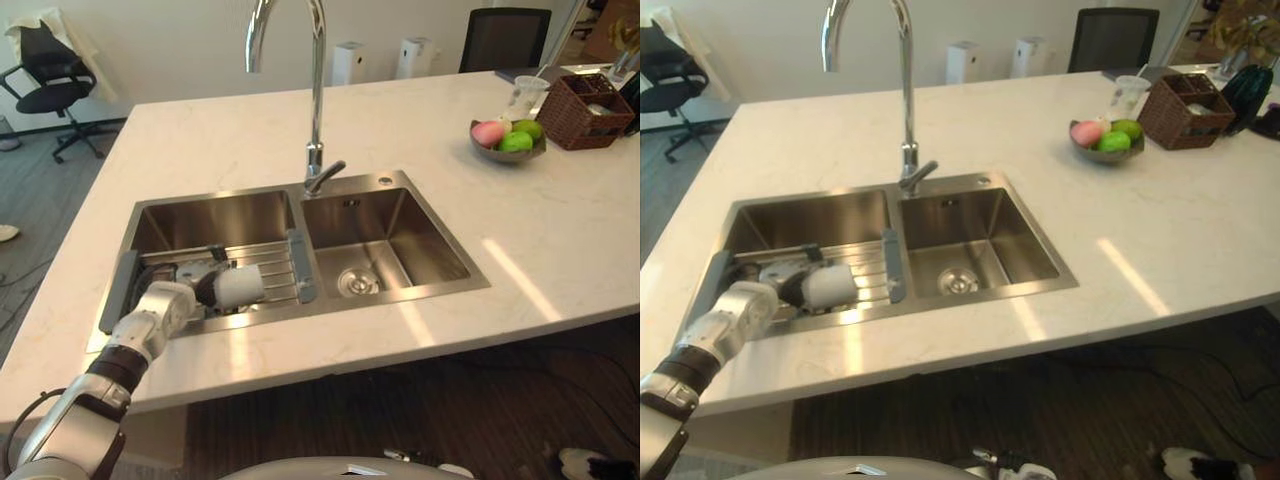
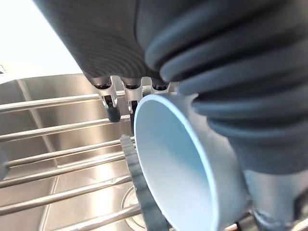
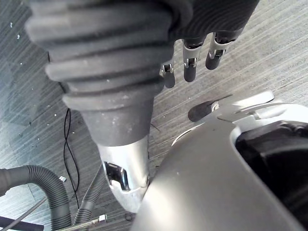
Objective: Walk over to the sink, pick up the cup, carry it to the dishwasher, place the cup inside the dishwasher, then close the dishwasher door
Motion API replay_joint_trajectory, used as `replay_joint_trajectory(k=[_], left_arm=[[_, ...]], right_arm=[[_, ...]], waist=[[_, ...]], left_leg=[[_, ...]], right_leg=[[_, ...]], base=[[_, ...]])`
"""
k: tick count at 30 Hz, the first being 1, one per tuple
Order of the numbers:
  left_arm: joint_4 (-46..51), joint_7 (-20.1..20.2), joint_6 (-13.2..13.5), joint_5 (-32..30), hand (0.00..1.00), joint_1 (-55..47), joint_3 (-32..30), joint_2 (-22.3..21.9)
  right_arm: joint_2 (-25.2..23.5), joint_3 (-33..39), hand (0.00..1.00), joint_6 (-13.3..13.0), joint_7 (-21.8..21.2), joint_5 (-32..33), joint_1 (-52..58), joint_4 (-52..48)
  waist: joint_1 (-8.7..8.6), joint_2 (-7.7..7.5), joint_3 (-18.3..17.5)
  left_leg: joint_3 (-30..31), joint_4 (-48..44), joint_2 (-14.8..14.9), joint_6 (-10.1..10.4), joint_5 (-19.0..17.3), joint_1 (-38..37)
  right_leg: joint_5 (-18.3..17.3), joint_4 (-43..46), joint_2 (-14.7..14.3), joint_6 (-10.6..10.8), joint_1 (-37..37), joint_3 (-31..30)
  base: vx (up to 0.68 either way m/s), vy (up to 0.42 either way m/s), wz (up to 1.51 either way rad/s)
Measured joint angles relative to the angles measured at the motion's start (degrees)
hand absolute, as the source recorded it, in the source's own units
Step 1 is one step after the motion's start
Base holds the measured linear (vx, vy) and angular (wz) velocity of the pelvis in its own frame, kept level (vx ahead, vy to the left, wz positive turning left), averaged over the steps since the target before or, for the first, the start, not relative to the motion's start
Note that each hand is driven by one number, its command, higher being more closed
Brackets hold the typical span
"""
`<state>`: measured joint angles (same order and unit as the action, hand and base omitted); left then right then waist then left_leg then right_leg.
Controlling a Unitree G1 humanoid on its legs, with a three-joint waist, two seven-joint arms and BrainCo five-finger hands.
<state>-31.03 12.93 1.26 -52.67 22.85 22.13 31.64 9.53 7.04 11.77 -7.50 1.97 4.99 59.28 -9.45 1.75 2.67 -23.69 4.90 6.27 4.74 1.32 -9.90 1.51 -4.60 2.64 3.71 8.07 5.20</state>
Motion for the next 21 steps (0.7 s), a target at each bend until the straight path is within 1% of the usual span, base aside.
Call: replay_joint_trajectory(k=[2,5,14,16,18,21], left_arm=[[0.0,0.4,-1.2,0.5,1.00,-0.2,-0.3,-0.9],[-0.1,1.2,-2.2,1.4,1.00,-0.6,-1.4,-2.5],[-1.4,1.2,-2.4,3.0,1.00,-0.6,-1.6,-3.7],[-1.8,1.0,-2.4,4.5,1.00,-0.6,-1.6,-3.7],[-2.1,0.4,-2.4,6.3,1.00,-0.8,-1.6,-3.7],[-2.3,-1.2,-2.4,10.7,1.00,-1.4,-1.7,-3.7]], right_arm=[[0.0,0.0,0.00,0.4,0.0,0.0,0.0,0.0],[0.1,0.0,0.00,0.7,0.0,0.0,-0.1,-0.1],[0.2,0.0,0.00,1.1,-0.1,0.0,-0.3,-0.1],[0.2,0.0,0.00,1.2,-0.1,0.0,-0.4,-0.1],[0.2,-0.1,0.00,1.2,-0.2,0.0,-0.4,-0.1],[0.3,-0.1,0.00,1.2,-0.7,0.0,-0.5,-0.1]], waist=[[0.00,0.03,0.0],[-0.04,0.10,-0.1],[-0.17,0.07,-0.3],[-0.29,0.35,-0.6],[-0.32,0.21,-0.6],[-0.29,0.31,-0.6]], left_leg=[[0.0,0.0,0.0,0.0,0.0,-0.1],[0.0,0.0,-0.1,-0.1,0.0,-0.1],[0.1,0.0,-0.2,-0.1,-0.1,-0.1],[0.1,0.0,-0.2,-0.1,-0.1,-0.1],[0.1,0.0,-0.2,-0.2,-0.1,-0.1],[0.1,0.0,-0.2,-0.2,-0.1,-0.1]], right_leg=[[0.0,0.0,0.0,0.0,0.0,0.0],[0.0,-0.2,0.1,0.1,0.0,0.0],[-0.1,-0.3,0.2,0.2,0.1,0.0],[-0.1,-0.3,0.2,0.2,0.1,0.0],[-0.1,-0.3,0.2,0.2,0.1,0.0],[-0.1,-0.3,0.2,0.2,0.1,0.1]], base=[[0.00,0.000,0.00],[0.00,0.000,0.00],[0.00,0.000,0.00],[0.00,0.000,0.00],[0.00,0.000,0.00],[0.00,0.000,0.00]])
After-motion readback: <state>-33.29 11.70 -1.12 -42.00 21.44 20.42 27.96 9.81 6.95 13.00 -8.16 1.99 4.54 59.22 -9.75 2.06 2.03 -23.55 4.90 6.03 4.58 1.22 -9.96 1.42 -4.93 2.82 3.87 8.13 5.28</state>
